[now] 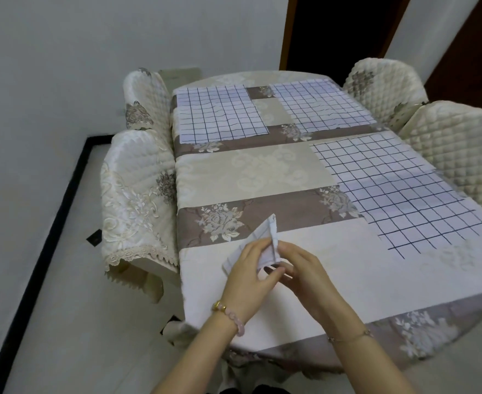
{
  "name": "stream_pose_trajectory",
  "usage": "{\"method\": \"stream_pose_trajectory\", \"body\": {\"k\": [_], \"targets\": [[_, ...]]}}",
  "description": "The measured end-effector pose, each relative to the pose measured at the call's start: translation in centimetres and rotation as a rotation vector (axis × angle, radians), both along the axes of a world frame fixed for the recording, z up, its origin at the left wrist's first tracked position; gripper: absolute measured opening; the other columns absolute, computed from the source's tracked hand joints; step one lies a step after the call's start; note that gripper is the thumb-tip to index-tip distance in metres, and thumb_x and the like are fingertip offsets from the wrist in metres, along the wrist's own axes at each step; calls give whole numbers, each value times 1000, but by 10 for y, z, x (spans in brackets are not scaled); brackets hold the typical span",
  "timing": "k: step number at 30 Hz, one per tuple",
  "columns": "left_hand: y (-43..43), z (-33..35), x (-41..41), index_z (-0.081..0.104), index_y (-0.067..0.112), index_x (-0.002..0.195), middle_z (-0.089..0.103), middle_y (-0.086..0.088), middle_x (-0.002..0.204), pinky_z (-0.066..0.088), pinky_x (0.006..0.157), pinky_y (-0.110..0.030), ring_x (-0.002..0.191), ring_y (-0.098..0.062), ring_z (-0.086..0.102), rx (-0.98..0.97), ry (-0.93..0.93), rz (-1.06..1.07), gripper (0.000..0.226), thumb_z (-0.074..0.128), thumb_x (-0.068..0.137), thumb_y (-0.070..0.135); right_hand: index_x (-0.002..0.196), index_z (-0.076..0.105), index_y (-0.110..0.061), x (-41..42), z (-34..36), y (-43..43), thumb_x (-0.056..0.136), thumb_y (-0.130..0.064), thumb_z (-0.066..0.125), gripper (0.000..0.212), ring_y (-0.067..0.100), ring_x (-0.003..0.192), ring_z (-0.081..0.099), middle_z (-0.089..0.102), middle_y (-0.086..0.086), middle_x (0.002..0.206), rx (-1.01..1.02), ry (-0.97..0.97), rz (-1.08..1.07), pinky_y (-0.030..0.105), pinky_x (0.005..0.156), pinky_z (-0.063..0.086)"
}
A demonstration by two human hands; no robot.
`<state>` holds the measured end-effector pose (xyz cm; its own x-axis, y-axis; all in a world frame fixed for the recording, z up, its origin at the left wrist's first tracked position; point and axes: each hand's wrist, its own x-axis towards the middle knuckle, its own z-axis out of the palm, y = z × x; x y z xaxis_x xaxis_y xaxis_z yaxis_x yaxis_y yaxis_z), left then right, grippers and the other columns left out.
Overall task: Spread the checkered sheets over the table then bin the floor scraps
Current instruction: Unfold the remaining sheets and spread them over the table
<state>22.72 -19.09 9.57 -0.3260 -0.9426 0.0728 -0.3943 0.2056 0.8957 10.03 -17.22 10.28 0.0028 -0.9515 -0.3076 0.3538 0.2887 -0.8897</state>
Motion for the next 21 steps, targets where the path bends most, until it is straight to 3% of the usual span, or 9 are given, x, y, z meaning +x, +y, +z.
{"method": "stream_pose_trajectory", "body": {"k": [5, 9, 12, 15, 16, 17, 18, 21], "targets": [[1, 6, 4, 56, 46, 107, 62, 23, 113, 42, 94, -12, 109, 9, 54, 70, 71, -22, 30, 61, 88, 23, 99, 72, -8, 0, -2, 0, 90, -21, 57, 21, 16, 92, 70, 74, 9, 98, 46, -7, -61, 24, 77, 55], [2, 11, 6, 63, 50, 97, 68, 23, 105, 44, 87, -8, 105, 7, 59, 130, 156, -13, 33, 58, 90, 18, 93, 70, -1, 2, 0, -4, 88, -16, 62, 18, 18, 91, 72, 75, 12, 93, 82, 9, -98, 21, 74, 56], [0, 12, 7, 72, 33, 99, 75, 5, 95, 47, 84, -9, 94, -2, 65, 268, 288, 30, 26, 55, 92, 14, 87, 69, 0, 4, 1, -7, 88, -11, 62, 13, 22, 90, 71, 74, 16, 90, 88, 10, -127, 22, 78, 57], [-2, 17, 5, 67, -10, 84, 63, -28, 77, 47, 56, -6, 58, -14, 56, 417, 456, 97, 28, 49, 94, 8, 83, 68, 0, 4, 2, -10, 88, -10, 63, 12, 19, 84, 69, 72, 13, 85, 119, 12, -159, 22, 79, 58], [-3, 19, 5, 65, -12, 77, 58, -31, 61, 43, 49, -5, 49, -10, 52, 454, 493, 129, 29, 48, 94, 6, 81, 67, -1, 3, 2, -11, 88, -10, 63, 12, 19, 82, 68, 71, 12, 83, 125, 21, -158, 22, 78, 58], [-5, 19, 6, 68, -7, 73, 55, -21, 47, 42, 48, -7, 46, -7, 51, 466, 492, 165, 32, 48, 93, 6, 79, 65, -3, 2, 3, -11, 88, -11, 63, 12, 19, 80, 67, 70, 10, 81, 132, 39, -157, 23, 76, 58], [-9, 19, 7, 73, 0, 71, 54, -14, 51, 43, 54, -12, 52, -9, 52, 458, 475, 202, 35, 48, 94, 7, 78, 63, -6, -1, 4, -12, 88, -11, 63, 11, 19, 81, 67, 70, 9, 80, 140, 58, -161, 23, 75, 58], [-27, 11, 17, 62, 0, 85, 51, -13, 79, 39, 72, -32, 77, -20, 46, 388, 438, 312, 25, 45, 97, 14, 80, 59, -10, -15, 5, -13, 87, -10, 59, 7, 18, 77, 69, 70, 6, 82, 162, 93, -203, 23, 69, 57]]}}
